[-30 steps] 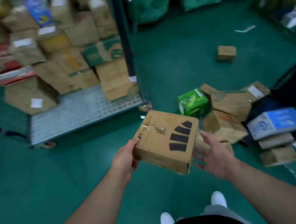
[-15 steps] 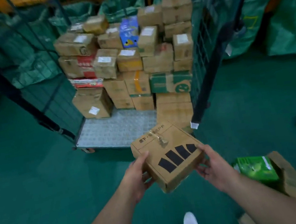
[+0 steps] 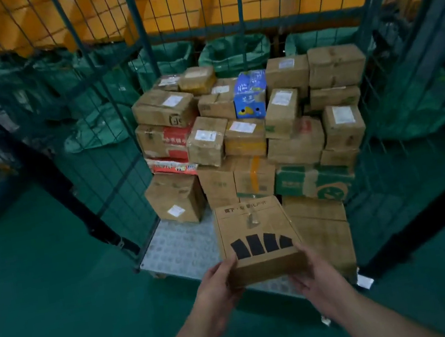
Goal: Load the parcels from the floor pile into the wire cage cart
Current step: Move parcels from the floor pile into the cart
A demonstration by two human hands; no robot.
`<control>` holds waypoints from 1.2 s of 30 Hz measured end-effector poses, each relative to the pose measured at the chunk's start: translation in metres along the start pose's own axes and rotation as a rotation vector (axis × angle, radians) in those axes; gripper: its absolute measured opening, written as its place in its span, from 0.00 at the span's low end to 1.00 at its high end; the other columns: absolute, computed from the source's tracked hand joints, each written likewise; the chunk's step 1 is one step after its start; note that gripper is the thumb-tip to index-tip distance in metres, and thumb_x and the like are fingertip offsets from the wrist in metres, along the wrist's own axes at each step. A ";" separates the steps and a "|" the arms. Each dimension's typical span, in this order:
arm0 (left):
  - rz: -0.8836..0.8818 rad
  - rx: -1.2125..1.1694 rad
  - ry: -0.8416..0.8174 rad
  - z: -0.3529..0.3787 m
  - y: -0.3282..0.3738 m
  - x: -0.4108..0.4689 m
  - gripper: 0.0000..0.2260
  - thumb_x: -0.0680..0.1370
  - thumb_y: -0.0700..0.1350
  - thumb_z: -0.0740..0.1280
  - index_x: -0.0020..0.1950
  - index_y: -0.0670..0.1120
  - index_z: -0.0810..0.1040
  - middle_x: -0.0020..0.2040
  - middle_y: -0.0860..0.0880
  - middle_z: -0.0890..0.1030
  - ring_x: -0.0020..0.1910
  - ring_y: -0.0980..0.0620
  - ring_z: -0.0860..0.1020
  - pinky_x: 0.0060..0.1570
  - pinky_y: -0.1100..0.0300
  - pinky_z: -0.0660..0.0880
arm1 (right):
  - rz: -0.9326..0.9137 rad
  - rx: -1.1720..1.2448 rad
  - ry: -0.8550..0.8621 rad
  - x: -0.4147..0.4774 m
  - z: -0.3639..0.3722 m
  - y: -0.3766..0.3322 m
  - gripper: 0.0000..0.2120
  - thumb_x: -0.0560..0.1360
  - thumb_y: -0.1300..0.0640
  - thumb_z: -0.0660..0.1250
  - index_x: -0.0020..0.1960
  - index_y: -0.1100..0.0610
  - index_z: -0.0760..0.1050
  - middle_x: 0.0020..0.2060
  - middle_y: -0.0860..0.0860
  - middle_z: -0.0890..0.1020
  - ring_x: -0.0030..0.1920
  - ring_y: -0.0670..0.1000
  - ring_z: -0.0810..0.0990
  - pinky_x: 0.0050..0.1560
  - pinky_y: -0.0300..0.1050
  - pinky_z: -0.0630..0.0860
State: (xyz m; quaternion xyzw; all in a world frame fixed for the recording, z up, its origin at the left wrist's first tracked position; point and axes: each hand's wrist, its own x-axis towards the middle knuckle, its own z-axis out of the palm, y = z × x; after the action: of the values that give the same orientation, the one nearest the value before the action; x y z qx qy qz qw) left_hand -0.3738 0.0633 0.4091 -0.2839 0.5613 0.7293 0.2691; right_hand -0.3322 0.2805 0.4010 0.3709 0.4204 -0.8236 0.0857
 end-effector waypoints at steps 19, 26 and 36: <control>-0.112 0.085 0.072 0.033 0.231 0.222 0.23 0.75 0.57 0.75 0.65 0.48 0.75 0.59 0.41 0.82 0.55 0.40 0.82 0.50 0.47 0.80 | 0.028 -0.020 0.088 0.226 0.174 -0.115 0.41 0.60 0.41 0.83 0.68 0.51 0.73 0.50 0.61 0.87 0.52 0.62 0.86 0.58 0.61 0.80; -0.052 0.139 0.164 0.060 0.298 0.283 0.21 0.77 0.56 0.73 0.66 0.49 0.75 0.55 0.43 0.82 0.54 0.41 0.82 0.54 0.47 0.79 | 0.070 -0.010 0.043 0.296 0.218 -0.171 0.32 0.62 0.43 0.80 0.63 0.50 0.76 0.53 0.60 0.86 0.51 0.61 0.86 0.53 0.60 0.81; -0.080 0.180 0.173 0.072 0.389 0.375 0.25 0.73 0.60 0.75 0.57 0.41 0.81 0.35 0.45 0.81 0.33 0.48 0.79 0.27 0.60 0.78 | 0.107 0.065 0.062 0.382 0.296 -0.221 0.22 0.71 0.48 0.77 0.62 0.52 0.79 0.46 0.54 0.88 0.48 0.56 0.84 0.49 0.50 0.80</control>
State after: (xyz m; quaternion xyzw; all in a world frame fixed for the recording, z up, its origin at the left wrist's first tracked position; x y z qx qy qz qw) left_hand -0.9187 0.0730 0.4148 -0.3427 0.6338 0.6376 0.2726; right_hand -0.8630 0.2618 0.3894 0.4208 0.3757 -0.8191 0.1044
